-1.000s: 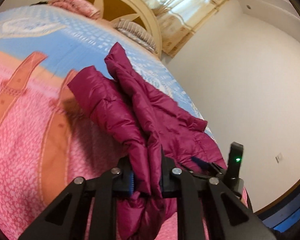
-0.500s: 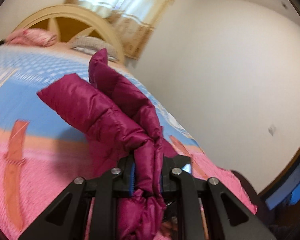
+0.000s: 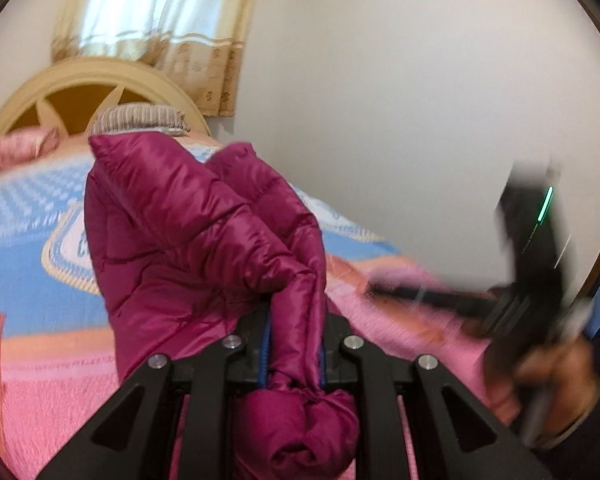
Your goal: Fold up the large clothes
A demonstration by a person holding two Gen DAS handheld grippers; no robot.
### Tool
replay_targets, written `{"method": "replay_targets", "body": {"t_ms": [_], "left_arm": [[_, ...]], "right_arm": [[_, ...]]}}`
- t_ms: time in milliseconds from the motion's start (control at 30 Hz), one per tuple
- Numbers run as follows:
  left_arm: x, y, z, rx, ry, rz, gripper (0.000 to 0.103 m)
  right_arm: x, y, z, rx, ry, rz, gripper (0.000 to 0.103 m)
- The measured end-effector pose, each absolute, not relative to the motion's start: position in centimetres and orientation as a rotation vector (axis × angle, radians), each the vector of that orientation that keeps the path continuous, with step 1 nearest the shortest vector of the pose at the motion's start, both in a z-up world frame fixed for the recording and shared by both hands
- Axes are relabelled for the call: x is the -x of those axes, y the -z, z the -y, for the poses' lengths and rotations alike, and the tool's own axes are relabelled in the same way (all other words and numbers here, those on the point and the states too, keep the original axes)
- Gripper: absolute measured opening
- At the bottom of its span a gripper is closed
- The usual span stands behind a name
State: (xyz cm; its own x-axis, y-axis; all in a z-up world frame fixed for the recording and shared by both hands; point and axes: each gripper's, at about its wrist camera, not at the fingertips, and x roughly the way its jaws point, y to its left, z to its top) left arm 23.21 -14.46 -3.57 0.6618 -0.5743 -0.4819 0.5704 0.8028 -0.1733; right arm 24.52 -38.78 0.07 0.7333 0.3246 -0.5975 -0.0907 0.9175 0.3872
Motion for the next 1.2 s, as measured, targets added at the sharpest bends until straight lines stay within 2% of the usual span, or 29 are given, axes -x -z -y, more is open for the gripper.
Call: {"method": "replay_targets", "body": {"t_ms": [167,333,367,400,433,467,567,600,633,667,700,733,867,1033,1133,1200], "left_arm": [[-23.2,5.6,17.0,-0.074,0.651,-0.567,0.018],[-23.7,7.0,17.5,-0.093,0.655,-0.599,0.018],[-23.7,7.2,17.3,-0.101,0.653,-0.604,0.019],[-23.5,7.1,17.2,-0.105,0.646,-0.603,0.025],[-23.3,6.9,17.0,-0.107,0.641,-0.600,0.025],[-23.0,6.5,16.7,-0.111,0.639,-0.600,0.028],[-21.5,5.0,15.9,-0.126,0.636,-0.572,0.048],[-20.7,4.3,15.4,-0.120,0.641,-0.551,0.060],[-19.6,3.3,14.4,-0.101,0.646,-0.519,0.078],[-18.9,2.7,13.7,-0.086,0.641,-0.495,0.086],[-18.3,2.1,12.8,-0.067,0.636,-0.471,0.099],[-17.6,1.3,11.8,-0.042,0.635,-0.442,0.103],[-18.6,0.6,7.9,-0.027,0.516,-0.412,0.103],[-24.5,5.3,7.1,-0.017,0.371,-0.600,0.103],[-26.1,7.5,8.2,-0.001,0.396,-0.676,0.103],[-26.1,7.5,8.8,-0.014,0.396,-0.674,0.103]], "right_arm": [[-27.1,-3.3,38.3,-0.321,-0.399,-0.699,0.085],[-30.6,-1.5,34.7,-0.276,-0.523,-0.824,0.083],[-31.1,-1.1,34.1,-0.274,-0.526,-0.843,0.068],[-31.7,-0.4,33.8,-0.269,-0.514,-0.863,0.039],[-32.1,-0.1,33.7,-0.270,-0.511,-0.876,0.027],[-32.4,0.2,33.9,-0.284,-0.517,-0.879,0.023],[-32.8,0.3,34.8,-0.286,-0.472,-0.858,0.014],[-32.8,0.4,35.3,-0.293,-0.462,-0.852,0.013],[-32.7,0.5,35.7,-0.299,-0.453,-0.851,0.013],[-32.8,0.6,36.1,-0.293,-0.435,-0.853,0.013],[-32.8,0.8,36.3,-0.282,-0.420,-0.859,0.012],[-32.8,1.0,36.4,-0.276,-0.413,-0.862,0.012],[-33.0,1.9,37.6,-0.244,-0.360,-0.874,0.012],[-32.6,3.2,38.7,-0.264,-0.259,-0.896,0.012],[-31.7,1.7,38.8,-0.291,-0.191,-0.876,0.013],[-30.9,-0.4,38.6,-0.311,-0.134,-0.818,0.023]]}}
